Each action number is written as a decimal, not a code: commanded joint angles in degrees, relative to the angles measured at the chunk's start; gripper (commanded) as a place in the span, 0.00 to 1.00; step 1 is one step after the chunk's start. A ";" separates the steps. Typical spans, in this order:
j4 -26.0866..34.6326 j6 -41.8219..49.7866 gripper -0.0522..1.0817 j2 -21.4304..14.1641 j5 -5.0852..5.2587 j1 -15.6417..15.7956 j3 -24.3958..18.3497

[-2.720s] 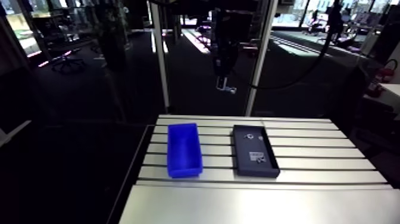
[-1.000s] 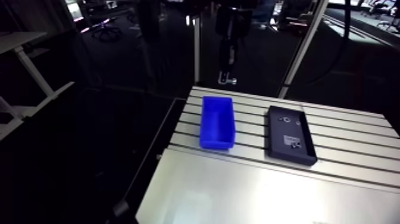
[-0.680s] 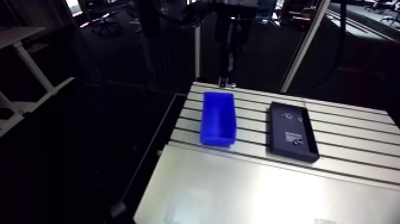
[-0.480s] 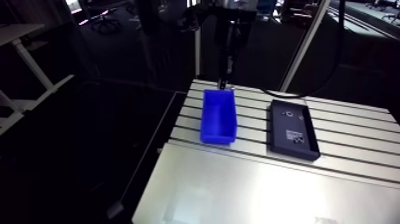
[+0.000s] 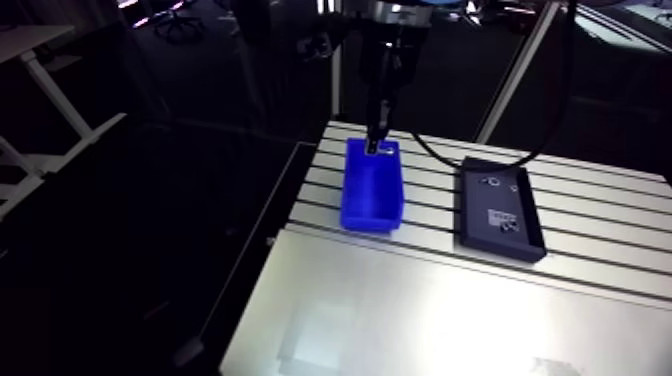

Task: Pick up the M10 bolt from the tray and put it into the blue bin.

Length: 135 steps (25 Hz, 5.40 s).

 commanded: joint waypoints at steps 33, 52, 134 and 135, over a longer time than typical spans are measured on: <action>-6.94 1.95 0.94 5.43 -0.53 0.56 5.39; -6.94 1.68 0.51 5.69 -0.35 0.47 5.21; 29.90 83.44 0.05 -22.09 -5.27 -17.73 -9.47; 29.81 83.35 0.05 -22.09 -5.19 -17.73 -9.47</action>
